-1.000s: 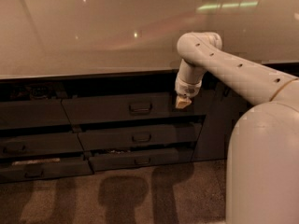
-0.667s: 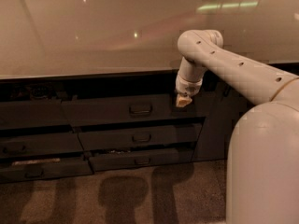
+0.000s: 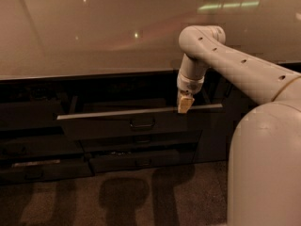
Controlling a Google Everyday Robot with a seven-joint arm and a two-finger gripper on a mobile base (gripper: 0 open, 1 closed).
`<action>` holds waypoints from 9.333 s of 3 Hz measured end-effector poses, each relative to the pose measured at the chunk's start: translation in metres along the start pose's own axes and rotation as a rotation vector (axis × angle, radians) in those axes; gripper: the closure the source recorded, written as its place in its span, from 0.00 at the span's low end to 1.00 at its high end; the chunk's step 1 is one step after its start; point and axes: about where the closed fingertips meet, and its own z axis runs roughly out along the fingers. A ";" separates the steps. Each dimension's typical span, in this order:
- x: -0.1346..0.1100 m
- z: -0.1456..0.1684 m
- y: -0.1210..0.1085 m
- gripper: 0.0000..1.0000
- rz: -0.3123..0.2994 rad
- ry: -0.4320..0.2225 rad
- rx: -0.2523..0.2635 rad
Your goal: Open top drawer
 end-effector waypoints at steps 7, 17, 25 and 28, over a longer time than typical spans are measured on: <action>0.001 0.003 0.019 1.00 -0.030 -0.014 -0.007; 0.003 0.004 0.053 1.00 -0.065 -0.023 -0.012; -0.068 -0.118 0.071 1.00 -0.144 0.150 0.440; -0.057 -0.092 0.088 1.00 -0.191 0.315 0.584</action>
Offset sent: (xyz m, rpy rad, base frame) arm -0.0820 0.0236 -0.0557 0.1044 0.0246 0.1912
